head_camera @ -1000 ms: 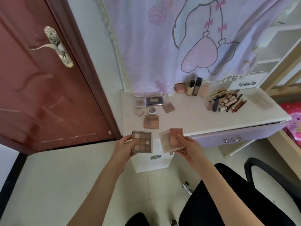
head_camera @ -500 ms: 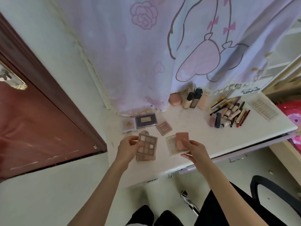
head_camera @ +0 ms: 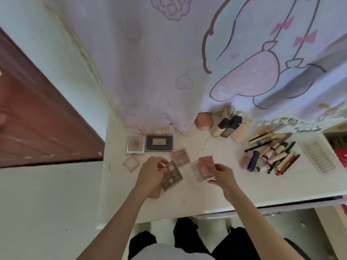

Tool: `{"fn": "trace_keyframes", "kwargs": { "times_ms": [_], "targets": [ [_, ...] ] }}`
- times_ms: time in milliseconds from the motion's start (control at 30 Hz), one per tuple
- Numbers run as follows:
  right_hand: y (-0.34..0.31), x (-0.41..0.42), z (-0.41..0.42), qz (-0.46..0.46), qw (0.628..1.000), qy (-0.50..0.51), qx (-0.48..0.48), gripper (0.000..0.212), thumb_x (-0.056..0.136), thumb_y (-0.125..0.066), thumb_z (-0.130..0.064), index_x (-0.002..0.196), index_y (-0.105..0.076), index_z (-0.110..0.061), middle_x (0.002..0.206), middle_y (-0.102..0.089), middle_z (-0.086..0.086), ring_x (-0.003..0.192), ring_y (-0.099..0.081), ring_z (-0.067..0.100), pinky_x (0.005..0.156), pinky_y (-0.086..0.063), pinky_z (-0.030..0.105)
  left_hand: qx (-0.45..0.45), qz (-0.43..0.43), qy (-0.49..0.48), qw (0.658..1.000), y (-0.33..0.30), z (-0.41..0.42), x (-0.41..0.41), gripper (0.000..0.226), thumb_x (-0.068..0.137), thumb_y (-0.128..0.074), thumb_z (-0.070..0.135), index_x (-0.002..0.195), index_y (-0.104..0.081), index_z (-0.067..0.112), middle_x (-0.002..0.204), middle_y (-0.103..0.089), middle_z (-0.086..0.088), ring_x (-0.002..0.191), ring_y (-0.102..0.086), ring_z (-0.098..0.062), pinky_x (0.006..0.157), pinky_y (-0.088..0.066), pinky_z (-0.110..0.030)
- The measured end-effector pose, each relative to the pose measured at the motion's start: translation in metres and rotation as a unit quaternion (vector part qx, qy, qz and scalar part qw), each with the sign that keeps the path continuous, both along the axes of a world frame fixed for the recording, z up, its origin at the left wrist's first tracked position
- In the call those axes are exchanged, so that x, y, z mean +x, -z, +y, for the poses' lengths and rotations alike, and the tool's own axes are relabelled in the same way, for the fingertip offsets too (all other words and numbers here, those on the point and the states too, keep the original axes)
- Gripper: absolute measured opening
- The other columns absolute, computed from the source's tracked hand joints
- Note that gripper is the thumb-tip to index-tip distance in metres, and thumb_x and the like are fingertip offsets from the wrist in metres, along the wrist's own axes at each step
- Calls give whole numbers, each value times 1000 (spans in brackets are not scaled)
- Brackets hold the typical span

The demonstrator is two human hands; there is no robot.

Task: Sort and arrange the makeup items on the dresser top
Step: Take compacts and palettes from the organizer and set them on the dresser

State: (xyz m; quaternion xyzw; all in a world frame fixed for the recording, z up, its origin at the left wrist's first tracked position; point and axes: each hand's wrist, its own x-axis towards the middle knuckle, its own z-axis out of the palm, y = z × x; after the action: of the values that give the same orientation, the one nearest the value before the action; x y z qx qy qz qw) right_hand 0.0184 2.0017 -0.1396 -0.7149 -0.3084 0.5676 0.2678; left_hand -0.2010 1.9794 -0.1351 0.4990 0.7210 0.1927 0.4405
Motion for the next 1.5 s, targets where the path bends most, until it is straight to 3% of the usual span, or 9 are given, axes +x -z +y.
{"fn": "trace_keyframes", "kwargs": {
  "times_ms": [200, 300, 500, 567, 700, 833, 933, 1033, 1500],
  "targets": [
    [14, 27, 40, -34, 993, -111, -6, 16, 91, -58, -16, 98, -64, -2, 84, -64, 6, 79, -60, 22, 72, -56, 35, -19, 114, -1, 993, 16, 11, 38, 24, 88, -52, 15, 103, -63, 30, 82, -50, 16, 100, -52, -20, 88, -34, -30],
    [21, 33, 54, -58, 984, -170, 2, 14, 92, -57, -18, 94, -64, -6, 82, -63, 5, 80, -60, 23, 77, -56, 40, -17, 173, 4, 985, 23, 16, 52, 28, 89, -50, 16, 108, -60, 33, 102, -65, 10, 111, -46, -17, 88, -24, -31],
    [42, 37, 68, -139, 956, -255, 48, 13, 92, -56, -27, 101, -56, -18, 92, -63, 3, 85, -60, 23, 83, -52, 43, 7, 308, 52, 950, 40, 18, 64, 33, 91, -46, 19, 122, -50, 30, 117, -57, 4, 116, -46, -20, 98, -24, -34],
    [47, 40, 69, -161, 944, -278, 78, 10, 92, -54, -28, 100, -54, -21, 92, -63, 2, 83, -59, 22, 84, -50, 42, 31, 341, 61, 938, 45, 15, 67, 32, 87, -54, 28, 119, -53, 24, 112, -57, 0, 110, -50, -25, 94, -30, -39],
    [57, 45, 68, -196, 910, -335, 147, 22, 92, -54, -29, 110, -58, -16, 98, -64, 3, 82, -60, 24, 76, -44, 31, 121, 425, 70, 894, 63, 3, 73, 67, 45, -63, 70, 86, -66, 17, 73, -59, 0, 65, -60, -23, 56, -45, -36],
    [63, 43, 70, -205, 883, -361, 217, 24, 92, -55, -27, 113, -57, -15, 100, -63, 1, 85, -56, 19, 69, -39, 24, 145, 454, 77, 876, 77, -5, 78, 78, 30, -78, 65, 90, -66, 16, 73, -60, 2, 65, -58, -21, 67, -32, -35],
    [68, 43, 67, -191, 866, -386, 254, 28, 92, -54, -28, 118, -51, -17, 96, -60, -1, 84, -54, 17, 68, -37, 25, 152, 473, 80, 864, 75, -12, 87, 75, 54, -75, 63, 110, -59, 16, 95, -60, 2, 88, -57, -22, 79, -32, -37],
    [77, 42, 67, -185, 839, -424, 286, 34, 93, -51, -31, 123, -48, -16, 103, -63, 5, 89, -57, 20, 71, -39, 27, 105, 462, 62, 878, 77, -16, 93, 69, 83, -51, 58, 137, -29, 21, 129, -40, 2, 122, -35, -22, 96, -23, -37],
    [77, 53, 49, -207, 791, -471, 331, 33, 94, -49, -23, 120, -44, -3, 111, -59, 14, 99, -56, 28, 82, -45, 35, 96, 407, -21, 908, 80, -36, 127, 60, 92, -51, 31, 143, -24, 16, 139, -33, -7, 128, -31, -29, 104, -24, -38]
  ]
}}
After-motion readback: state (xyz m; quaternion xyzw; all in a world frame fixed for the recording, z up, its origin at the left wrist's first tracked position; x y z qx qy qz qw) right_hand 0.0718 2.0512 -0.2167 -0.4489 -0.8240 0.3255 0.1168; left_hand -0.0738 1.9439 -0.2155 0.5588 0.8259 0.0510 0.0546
